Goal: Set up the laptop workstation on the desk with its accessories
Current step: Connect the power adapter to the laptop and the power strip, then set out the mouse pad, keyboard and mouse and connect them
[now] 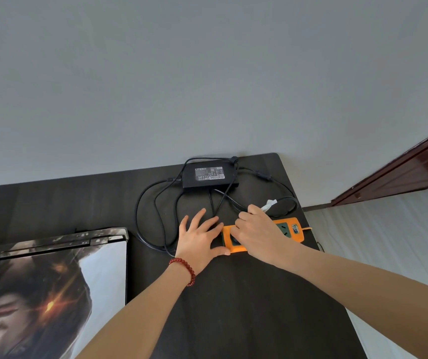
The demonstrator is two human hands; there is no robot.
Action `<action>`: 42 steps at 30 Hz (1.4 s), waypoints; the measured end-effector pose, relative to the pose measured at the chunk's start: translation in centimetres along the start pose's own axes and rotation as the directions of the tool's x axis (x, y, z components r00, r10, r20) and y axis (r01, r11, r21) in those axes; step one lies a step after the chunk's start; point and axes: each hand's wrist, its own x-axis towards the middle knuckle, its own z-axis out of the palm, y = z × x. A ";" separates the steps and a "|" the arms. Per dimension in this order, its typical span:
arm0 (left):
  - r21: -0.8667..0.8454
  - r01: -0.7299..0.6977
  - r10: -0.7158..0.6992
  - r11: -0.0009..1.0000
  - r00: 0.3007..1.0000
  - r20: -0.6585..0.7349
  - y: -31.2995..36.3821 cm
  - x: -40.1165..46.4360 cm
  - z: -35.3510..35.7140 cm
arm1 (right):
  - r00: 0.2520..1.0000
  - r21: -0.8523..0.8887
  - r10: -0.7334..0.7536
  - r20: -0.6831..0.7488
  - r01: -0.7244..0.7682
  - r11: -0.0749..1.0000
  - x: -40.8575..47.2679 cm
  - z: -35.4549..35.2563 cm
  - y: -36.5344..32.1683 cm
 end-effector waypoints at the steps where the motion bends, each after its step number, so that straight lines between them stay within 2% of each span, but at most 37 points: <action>1: 0.003 -0.001 0.001 1.000 1.000 0.005 0.0 0.0 -0.1 | 1.000 0.014 0.008 -0.017 -0.007 1.000 -0.1 0.0 0.0; 13: 0.103 0.087 -0.091 0.991 0.995 0.041 1.4 -1.0 -1.4 | 0.996 0.040 0.080 0.039 -0.081 0.996 -0.1 -0.1 -0.3; 17: 0.045 0.206 -0.201 0.978 0.976 -0.083 1.4 -4.3 -3.0 | 0.992 -0.037 0.108 0.059 -0.106 0.994 -0.3 -0.7 -1.0; 21: -0.085 0.312 -0.322 0.946 0.926 -0.196 0.2 -10.0 -5.0 | 0.966 -0.057 0.236 0.106 -0.231 0.971 -1.1 -1.9 -2.6; 24: -0.136 0.376 -0.400 0.916 0.878 -0.264 -1.7 -15.0 -6.8 | 0.959 0.158 0.279 0.058 -0.284 0.946 -1.6 -4.4 -5.7; 28: -0.228 0.438 -0.491 0.869 0.819 -0.298 -3.8 -21.4 -8.4 | 0.963 0.465 0.253 -0.096 -0.182 0.866 -2.3 -8.6 -11.4; 35: -0.440 0.440 -0.616 0.783 0.646 -0.450 -6.3 -37.1 -7.5 | 0.981 0.709 0.115 -0.153 0.028 0.705 -4.1 -14.5 -25.9; 39: -0.546 0.525 -0.757 0.653 0.467 -0.456 -9.0 -50.0 -4.2 | 0.980 0.745 -0.044 -0.194 0.177 0.644 -5.0 -17.7 -38.1; 42: -0.630 0.592 -0.864 0.502 0.307 -0.400 -10.7 -60.5 -1.3 | 0.966 0.747 -0.164 -0.198 0.257 0.613 -5.8 -19.8 -47.7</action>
